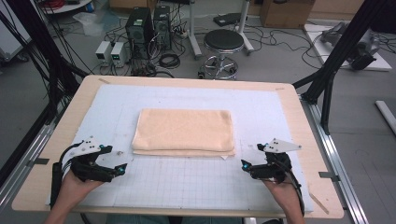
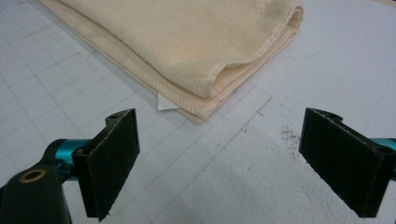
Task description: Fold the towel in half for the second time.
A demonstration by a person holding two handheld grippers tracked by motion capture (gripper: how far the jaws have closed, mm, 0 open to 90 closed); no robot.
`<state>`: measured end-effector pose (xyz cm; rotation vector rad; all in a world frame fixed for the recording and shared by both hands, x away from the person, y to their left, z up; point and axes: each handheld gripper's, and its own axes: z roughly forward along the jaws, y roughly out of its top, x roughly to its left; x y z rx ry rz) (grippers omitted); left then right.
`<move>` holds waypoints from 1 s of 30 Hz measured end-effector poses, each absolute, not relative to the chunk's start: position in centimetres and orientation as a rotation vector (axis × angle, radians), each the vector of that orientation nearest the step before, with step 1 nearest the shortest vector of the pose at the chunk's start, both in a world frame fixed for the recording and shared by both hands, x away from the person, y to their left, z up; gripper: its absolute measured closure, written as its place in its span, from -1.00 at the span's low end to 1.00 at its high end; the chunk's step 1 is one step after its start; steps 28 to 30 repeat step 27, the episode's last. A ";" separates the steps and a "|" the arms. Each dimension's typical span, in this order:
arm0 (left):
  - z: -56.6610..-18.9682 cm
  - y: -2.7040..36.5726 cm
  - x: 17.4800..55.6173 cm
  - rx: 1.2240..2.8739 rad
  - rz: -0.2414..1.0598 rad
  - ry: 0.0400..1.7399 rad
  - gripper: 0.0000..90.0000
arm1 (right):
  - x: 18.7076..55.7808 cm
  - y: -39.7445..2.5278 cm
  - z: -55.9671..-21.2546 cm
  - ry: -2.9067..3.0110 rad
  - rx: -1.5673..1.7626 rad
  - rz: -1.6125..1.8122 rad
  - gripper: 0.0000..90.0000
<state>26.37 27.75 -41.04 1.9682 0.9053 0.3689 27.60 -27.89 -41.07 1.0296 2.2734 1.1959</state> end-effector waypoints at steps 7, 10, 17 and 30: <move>-41.0 28.5 25.6 1.947 0.380 0.915 -0.85 | 27.0 -28.0 -41.2 2.277 1.020 1.191 -0.74; -41.0 28.7 25.4 1.945 0.380 0.919 -0.85 | 26.6 -28.1 -41.3 2.282 1.021 1.185 -0.74; -40.9 28.8 25.0 1.947 0.395 0.914 -0.85 | 26.0 -28.4 -41.4 2.280 1.031 1.186 -0.74; -40.9 28.4 25.2 1.965 0.398 0.892 -0.85 | 25.9 -28.1 -41.4 2.284 1.011 1.172 -0.74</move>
